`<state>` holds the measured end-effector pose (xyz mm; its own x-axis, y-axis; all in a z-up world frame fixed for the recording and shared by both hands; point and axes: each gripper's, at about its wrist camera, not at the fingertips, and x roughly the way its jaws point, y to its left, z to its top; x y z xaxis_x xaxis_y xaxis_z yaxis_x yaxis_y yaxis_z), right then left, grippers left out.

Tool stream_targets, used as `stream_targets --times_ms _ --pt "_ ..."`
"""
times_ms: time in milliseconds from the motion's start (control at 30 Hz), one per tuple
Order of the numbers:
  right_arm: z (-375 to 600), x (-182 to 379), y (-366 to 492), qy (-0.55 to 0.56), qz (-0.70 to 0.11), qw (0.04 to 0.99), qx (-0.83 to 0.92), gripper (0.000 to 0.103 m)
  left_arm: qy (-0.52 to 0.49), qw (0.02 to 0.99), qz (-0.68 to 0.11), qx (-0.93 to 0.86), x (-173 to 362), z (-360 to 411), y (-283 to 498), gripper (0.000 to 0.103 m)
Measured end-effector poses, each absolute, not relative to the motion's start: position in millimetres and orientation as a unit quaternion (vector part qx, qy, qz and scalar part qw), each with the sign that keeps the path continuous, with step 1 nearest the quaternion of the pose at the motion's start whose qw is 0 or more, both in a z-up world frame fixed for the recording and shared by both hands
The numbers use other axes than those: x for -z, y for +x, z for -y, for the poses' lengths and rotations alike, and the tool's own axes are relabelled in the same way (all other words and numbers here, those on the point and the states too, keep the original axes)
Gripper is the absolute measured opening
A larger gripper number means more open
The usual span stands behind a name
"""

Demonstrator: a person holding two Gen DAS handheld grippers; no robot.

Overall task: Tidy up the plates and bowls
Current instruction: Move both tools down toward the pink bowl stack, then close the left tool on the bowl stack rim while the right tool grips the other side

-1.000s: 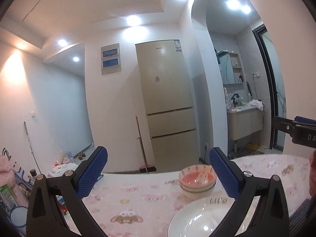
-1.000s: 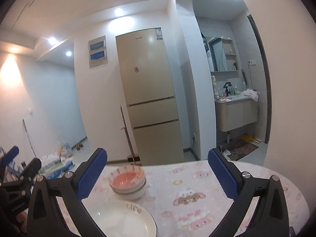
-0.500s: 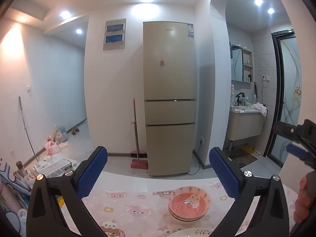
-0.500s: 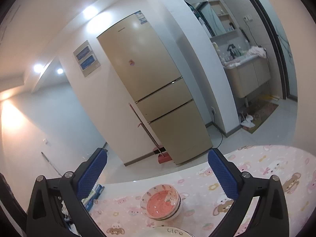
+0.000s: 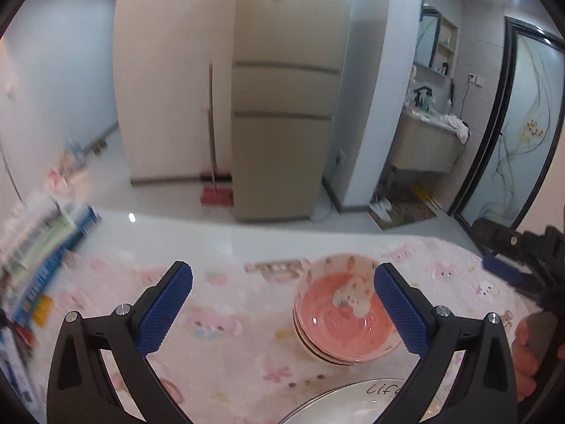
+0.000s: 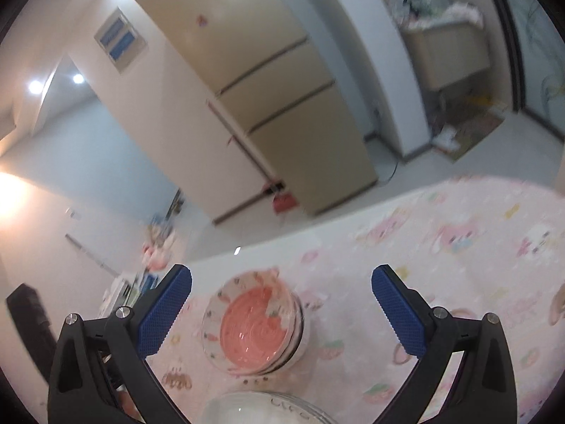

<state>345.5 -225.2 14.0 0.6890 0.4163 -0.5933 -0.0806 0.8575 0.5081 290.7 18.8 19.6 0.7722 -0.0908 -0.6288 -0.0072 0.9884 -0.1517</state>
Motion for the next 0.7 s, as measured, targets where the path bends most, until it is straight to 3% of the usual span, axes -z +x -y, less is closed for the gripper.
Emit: stream_targets --times_ms 167,400,700 --pt "217.1 24.0 360.0 0.241 -0.414 0.864 -0.155 0.103 -0.120 0.903 -0.408 0.059 18.7 -22.5 313.8 0.103" --pt "206.6 66.3 378.4 0.255 -0.474 0.824 -0.175 0.078 -0.177 0.859 -0.469 0.103 48.3 -23.6 325.1 0.103" --pt "194.5 94.6 386.1 0.271 -0.506 0.793 -0.206 0.060 -0.233 0.815 -0.513 0.133 74.1 -27.7 334.3 0.099"
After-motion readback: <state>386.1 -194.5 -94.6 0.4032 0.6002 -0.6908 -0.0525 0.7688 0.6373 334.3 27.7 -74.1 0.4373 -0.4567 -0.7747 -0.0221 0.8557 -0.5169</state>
